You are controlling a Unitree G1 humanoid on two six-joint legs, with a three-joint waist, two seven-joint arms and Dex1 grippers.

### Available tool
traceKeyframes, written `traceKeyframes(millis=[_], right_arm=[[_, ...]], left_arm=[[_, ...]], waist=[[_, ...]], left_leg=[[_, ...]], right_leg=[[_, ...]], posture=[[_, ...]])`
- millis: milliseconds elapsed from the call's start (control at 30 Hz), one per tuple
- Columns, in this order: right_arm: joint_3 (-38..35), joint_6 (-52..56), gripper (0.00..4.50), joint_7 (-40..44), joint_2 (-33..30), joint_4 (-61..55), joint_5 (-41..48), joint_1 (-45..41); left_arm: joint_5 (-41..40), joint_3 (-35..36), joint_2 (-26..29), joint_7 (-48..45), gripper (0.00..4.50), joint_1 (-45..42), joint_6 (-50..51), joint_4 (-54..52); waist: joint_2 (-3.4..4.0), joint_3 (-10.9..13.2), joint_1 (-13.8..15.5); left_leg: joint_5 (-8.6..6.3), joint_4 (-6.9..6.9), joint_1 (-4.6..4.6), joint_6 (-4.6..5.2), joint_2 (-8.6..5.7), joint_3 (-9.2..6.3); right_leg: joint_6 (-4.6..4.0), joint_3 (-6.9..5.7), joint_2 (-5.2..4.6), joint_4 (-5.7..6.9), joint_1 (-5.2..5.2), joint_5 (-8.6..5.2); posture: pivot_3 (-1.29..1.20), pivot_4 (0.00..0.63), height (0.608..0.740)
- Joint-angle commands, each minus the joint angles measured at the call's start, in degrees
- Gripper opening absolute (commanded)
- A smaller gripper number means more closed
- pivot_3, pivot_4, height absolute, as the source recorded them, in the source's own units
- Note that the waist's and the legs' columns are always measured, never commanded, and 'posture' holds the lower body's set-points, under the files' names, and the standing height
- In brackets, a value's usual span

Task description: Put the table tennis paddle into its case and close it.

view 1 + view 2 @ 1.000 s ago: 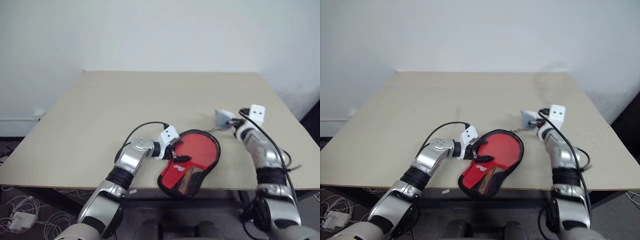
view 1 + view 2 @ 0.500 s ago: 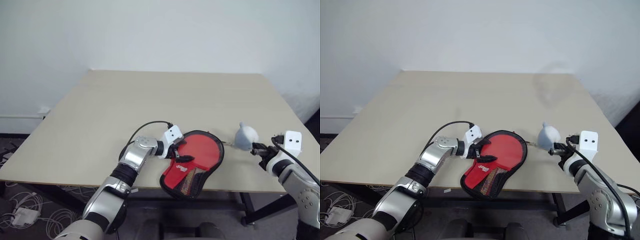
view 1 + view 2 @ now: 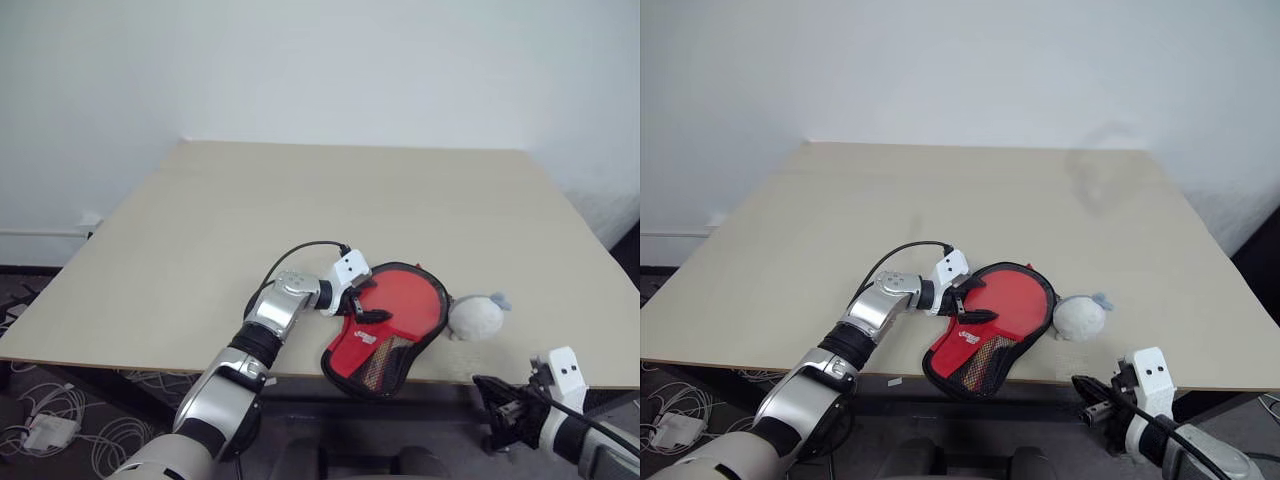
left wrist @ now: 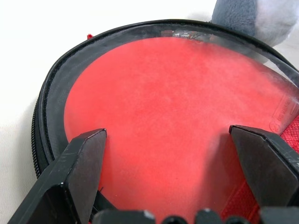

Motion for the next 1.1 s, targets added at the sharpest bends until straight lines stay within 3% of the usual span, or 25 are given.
traceKeyframes(millis=[33, 233, 533, 833, 1100], right_arm=[[-3.76, -2.98, 0.02, -2.45, -0.16, 2.49, -0.85, -3.99], [-5.82, -4.01, 0.02, -4.58, -0.47, 5.04, 0.13, -10.71], [-3.32, -1.77, 3.06, -9.5, -2.9, 12.1, -1.6, -23.23], [6.11, -2.35, 3.06, -9.4, -2.72, 22.24, -6.93, -28.78], [6.38, 4.24, 3.06, -6.91, 0.5, 23.04, -0.08, -29.3]], left_arm=[[2.73, -2.18, -0.39, -0.02, 4.5, 1.15, 1.49, 4.01], [3.23, -1.79, -1.17, 0.11, 4.5, 0.66, 1.27, 4.84], [3.35, -1.43, -0.88, -0.24, 4.5, 1.22, 2.31, 3.76], [3.29, -1.08, -0.69, -0.08, 4.5, 0.8, 2.97, 3.34], [3.33, -1.04, -0.59, 0.19, 4.5, 0.9, 2.72, 3.01]], waist=[[-0.11, -0.14, 0.0], [-0.18, -0.25, 0.6], [-0.16, -0.27, 0.64], [-0.08, -0.36, 0.58], [-0.23, -0.42, 0.57]], left_leg=[[0.0, -0.01, 0.0, 0.0, 0.0, 0.0], [-0.03, -0.04, 0.0, -0.03, 0.01, 0.02], [-0.02, -0.03, -0.01, -0.01, 0.01, 0.04], [0.1, -0.04, -0.02, 0.22, 0.01, 0.04], [0.1, -0.04, -0.01, 0.22, 0.03, 0.02]], right_leg=[[0.0, -0.01, 0.0, 0.0, 0.0, 0.0], [-0.01, -0.02, -0.01, -0.03, -0.04, 0.0], [-0.08, -0.01, -0.01, -0.04, -0.03, 0.04], [-0.18, 0.0, 0.02, -0.04, -0.06, 0.1], [-0.19, -0.01, 0.03, -0.03, -0.03, 0.1]], posture=[[0.0, 0.0, 0.728], [0.0, 0.0, 0.728], [0.0, 0.0, 0.728], [0.0, 0.0, 0.728], [0.0, 0.0, 0.728]])
